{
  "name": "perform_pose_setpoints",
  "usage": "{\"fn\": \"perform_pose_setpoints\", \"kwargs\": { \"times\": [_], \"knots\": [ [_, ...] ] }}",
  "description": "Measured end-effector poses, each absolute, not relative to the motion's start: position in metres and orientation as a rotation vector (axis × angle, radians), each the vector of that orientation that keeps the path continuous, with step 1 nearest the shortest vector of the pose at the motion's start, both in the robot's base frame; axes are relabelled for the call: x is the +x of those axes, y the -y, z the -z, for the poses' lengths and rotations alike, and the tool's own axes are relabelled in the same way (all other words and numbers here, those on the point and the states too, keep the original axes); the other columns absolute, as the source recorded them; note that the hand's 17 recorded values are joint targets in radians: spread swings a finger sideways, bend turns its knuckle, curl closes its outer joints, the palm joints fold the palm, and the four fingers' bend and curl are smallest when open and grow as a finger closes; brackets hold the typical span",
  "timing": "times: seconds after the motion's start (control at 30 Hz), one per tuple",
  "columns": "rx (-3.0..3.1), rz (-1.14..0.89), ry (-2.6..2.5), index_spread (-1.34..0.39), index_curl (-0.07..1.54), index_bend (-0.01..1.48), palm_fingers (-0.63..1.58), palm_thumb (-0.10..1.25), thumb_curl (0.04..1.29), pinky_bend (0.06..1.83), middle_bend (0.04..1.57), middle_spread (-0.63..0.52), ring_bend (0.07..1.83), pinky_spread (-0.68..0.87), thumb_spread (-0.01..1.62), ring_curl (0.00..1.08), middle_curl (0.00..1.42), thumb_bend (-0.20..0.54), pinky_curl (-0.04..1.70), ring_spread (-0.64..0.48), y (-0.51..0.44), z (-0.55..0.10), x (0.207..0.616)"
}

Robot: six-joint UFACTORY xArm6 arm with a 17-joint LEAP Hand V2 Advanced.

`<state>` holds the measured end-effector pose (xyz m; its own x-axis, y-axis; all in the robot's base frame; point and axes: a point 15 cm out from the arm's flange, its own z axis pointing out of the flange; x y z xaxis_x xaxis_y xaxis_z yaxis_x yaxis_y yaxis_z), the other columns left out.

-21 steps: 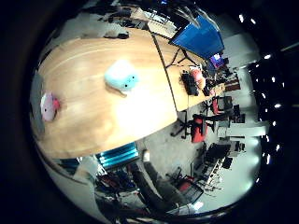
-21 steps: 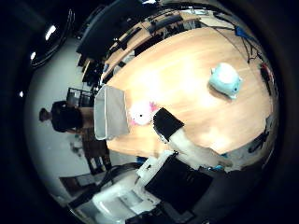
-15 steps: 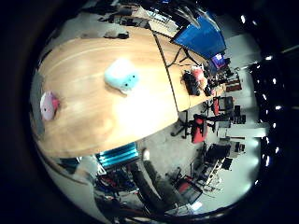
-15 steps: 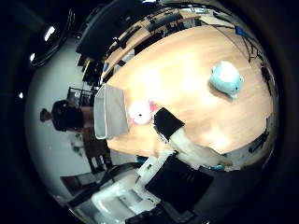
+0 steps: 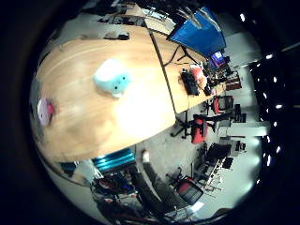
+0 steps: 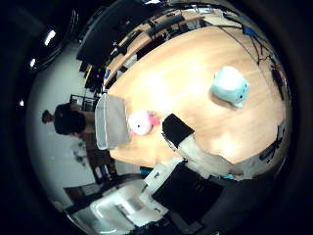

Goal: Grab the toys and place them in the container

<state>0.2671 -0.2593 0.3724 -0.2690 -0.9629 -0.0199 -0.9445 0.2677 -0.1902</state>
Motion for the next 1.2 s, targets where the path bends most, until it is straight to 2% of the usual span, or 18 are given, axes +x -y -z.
{"fn": "perform_pose_setpoints", "kwargs": {
  "times": [0.33, 0.53, 0.77, 1.03, 1.2],
  "knots": [
    [-1.807, 0.048, -2.419, -0.47, 0.29, 0.15, 0.25, 0.41, 0.29, 1.12, 0.31, -0.12, 0.73, 0.42, 0.96, 0.16, 0.39, -0.029, 0.01, -0.04, 0.303, -0.329, 0.309],
    [-1.817, -0.022, -2.417, -0.47, 0.29, 0.15, 0.24, 0.48, 0.30, 1.13, 0.31, -0.12, 0.74, 0.41, 0.97, 0.17, 0.38, -0.018, 0.00, -0.03, 0.323, -0.293, 0.338],
    [-1.829, -0.076, -2.424, -0.47, 0.29, 0.16, 0.22, 0.51, 0.30, 1.13, 0.31, -0.10, 0.74, 0.41, 0.97, 0.18, 0.38, -0.026, 0.00, -0.02, 0.335, -0.246, 0.357],
    [-1.837, -0.167, -2.430, -0.46, 0.28, 0.14, 0.18, 0.50, 0.29, 1.14, 0.30, -0.09, 0.74, 0.42, 0.97, 0.20, 0.38, -0.033, 0.01, -0.01, 0.338, -0.207, 0.357],
    [-1.873, -0.226, -2.438, -0.44, 0.26, 0.12, 0.17, 0.48, 0.29, 1.18, 0.31, -0.09, 0.79, 0.37, 0.95, 0.21, 0.38, -0.033, 0.01, -0.02, 0.339, -0.190, 0.349]
  ]
}}
